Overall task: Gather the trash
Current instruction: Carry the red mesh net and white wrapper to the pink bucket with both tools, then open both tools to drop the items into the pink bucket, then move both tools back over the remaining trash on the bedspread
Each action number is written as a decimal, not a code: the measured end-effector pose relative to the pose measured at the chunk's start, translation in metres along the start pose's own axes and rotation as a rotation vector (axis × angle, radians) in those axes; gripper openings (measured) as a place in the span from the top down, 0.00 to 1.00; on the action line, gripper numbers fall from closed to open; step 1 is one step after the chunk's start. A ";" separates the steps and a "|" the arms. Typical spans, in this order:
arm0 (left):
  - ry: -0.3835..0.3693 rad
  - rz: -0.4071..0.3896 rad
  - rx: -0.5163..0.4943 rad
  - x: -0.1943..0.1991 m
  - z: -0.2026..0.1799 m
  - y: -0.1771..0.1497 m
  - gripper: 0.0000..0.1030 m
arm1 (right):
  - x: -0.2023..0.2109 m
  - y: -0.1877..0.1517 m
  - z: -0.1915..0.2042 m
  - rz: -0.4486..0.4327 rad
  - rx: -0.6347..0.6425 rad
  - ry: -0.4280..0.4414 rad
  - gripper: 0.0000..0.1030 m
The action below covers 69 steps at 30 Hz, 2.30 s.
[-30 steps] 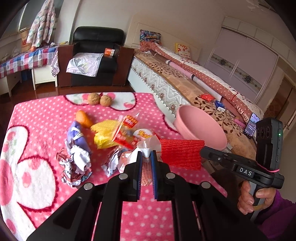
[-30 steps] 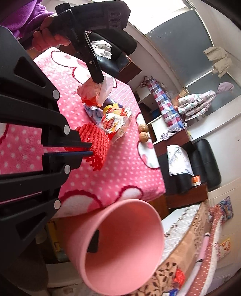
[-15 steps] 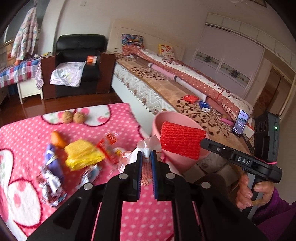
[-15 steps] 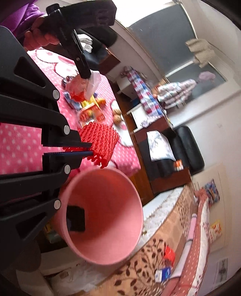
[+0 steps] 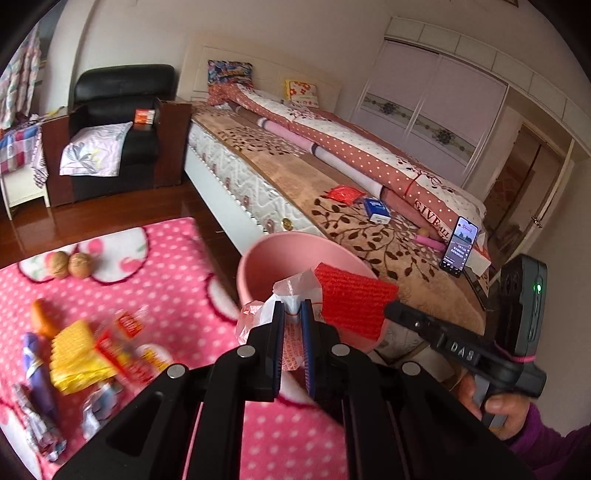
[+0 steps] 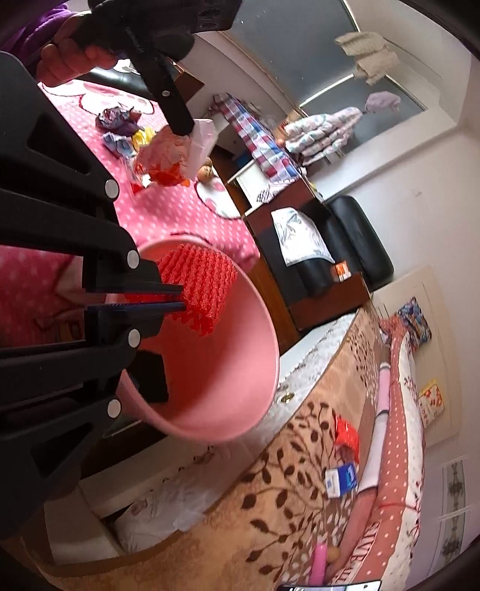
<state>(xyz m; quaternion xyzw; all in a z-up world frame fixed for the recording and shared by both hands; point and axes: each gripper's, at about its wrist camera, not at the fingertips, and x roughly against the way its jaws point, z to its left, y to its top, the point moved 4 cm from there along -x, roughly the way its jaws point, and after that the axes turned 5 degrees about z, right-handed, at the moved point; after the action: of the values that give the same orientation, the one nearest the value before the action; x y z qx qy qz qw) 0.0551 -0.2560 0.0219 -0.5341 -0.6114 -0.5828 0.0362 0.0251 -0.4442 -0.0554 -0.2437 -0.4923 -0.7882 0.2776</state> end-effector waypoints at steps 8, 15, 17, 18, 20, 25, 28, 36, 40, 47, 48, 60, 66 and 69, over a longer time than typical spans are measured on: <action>-0.029 0.058 -0.035 -0.050 -0.021 0.012 0.92 | -0.006 -0.004 -0.023 0.013 -0.029 -0.036 0.96; -0.021 0.098 -0.049 -0.076 -0.027 0.011 0.91 | -0.013 -0.007 -0.030 0.032 -0.045 -0.044 0.96; -0.015 0.098 -0.048 -0.080 -0.026 0.011 0.90 | -0.016 -0.007 -0.032 0.036 -0.047 -0.044 0.96; -0.013 0.098 -0.046 -0.080 -0.026 0.011 0.90 | -0.017 -0.007 -0.033 0.038 -0.049 -0.043 0.96; -0.007 0.096 -0.042 -0.081 -0.025 0.011 0.88 | -0.018 -0.008 -0.034 0.039 -0.059 -0.035 0.96; 0.003 0.086 -0.044 -0.080 -0.023 0.010 0.69 | -0.020 -0.007 -0.036 0.050 -0.075 -0.044 0.95; 0.007 0.076 -0.044 -0.077 -0.022 0.010 0.64 | -0.021 -0.007 -0.036 0.052 -0.079 -0.052 0.95; 0.012 0.066 -0.014 -0.066 -0.015 0.006 0.58 | -0.015 -0.008 -0.029 0.030 -0.065 -0.048 0.67; 0.015 0.055 0.006 -0.058 -0.009 0.005 0.58 | -0.012 -0.009 -0.020 0.023 -0.044 -0.048 0.67; 0.064 0.042 0.031 -0.041 0.006 -0.003 0.57 | -0.012 -0.012 -0.003 0.018 -0.010 -0.024 0.67; 0.075 0.042 0.032 -0.040 0.008 -0.005 0.57 | -0.012 -0.013 0.001 0.018 -0.002 -0.020 0.67; 0.216 0.012 0.049 0.005 0.045 -0.036 0.57 | -0.022 -0.031 0.055 0.061 0.093 0.050 0.67; 0.314 -0.031 0.057 0.037 0.065 -0.047 0.53 | -0.029 -0.042 0.076 0.092 0.134 0.074 0.67; 0.367 -0.053 0.073 0.054 0.077 -0.053 0.52 | -0.031 -0.046 0.086 0.106 0.160 0.082 0.67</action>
<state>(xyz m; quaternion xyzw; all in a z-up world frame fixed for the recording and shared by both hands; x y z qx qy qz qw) 0.0398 -0.1517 -0.0031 -0.4010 -0.6291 -0.6485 0.1511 0.0255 -0.3429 -0.0713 -0.2141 -0.5282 -0.7399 0.3574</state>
